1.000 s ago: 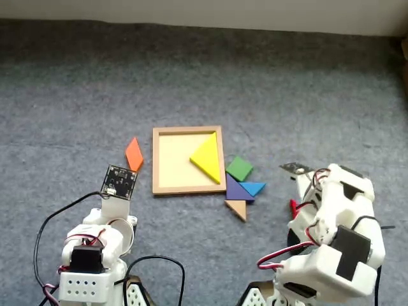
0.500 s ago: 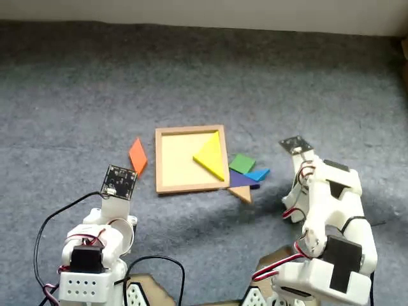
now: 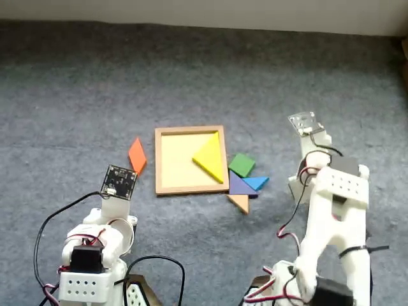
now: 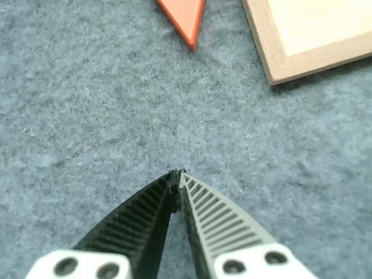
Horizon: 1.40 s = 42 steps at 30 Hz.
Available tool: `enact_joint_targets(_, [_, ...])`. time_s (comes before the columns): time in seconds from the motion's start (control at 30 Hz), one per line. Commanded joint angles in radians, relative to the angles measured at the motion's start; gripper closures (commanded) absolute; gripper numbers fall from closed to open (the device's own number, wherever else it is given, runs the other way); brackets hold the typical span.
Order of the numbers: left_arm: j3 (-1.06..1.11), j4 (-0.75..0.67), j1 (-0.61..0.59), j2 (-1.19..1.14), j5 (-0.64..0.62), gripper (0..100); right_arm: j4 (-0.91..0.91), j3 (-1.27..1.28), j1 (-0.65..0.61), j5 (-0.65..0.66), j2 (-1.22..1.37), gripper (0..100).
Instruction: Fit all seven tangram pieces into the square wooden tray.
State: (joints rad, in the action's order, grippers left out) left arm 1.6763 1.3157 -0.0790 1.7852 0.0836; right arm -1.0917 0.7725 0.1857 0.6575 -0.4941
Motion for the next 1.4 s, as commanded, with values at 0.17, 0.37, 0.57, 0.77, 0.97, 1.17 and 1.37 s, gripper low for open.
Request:
enact_joint_targets(0.17, [0.021, 0.003, -0.008, 0.015, -0.009, 97, -0.018, 0.13, -0.004, -0.008, -0.314, 97.0])
enact_joint_targets(0.37, [0.021, 0.003, -0.008, 0.015, -0.009, 97, -0.114, 0.157, 0.091, 0.043, -0.294, 76.9])
enact_joint_targets(0.57, [0.021, 0.003, -0.008, 0.015, -0.009, 97, -0.122, 0.157, 0.225, 0.183, -0.137, 69.9])
enact_joint_targets(0.77, [0.021, 0.003, -0.008, 0.015, -0.009, 97, -0.12, 0.117, 0.265, 0.322, 0.022, 69.9])
enact_joint_targets(0.97, [0.021, 0.003, -0.008, 0.015, -0.009, 97, -0.116, 0.064, 0.266, 0.393, 0.107, 66.9])
enact_joint_targets(1.17, [0.021, 0.003, -0.008, 0.015, -0.009, 97, -0.114, 0.051, 0.288, 0.396, 0.2, 60.4])
enact_joint_targets(1.37, [0.021, 0.003, -0.008, 0.015, -0.009, 97, -0.09, 0.054, 0.291, 0.539, 0.295, 60.5])
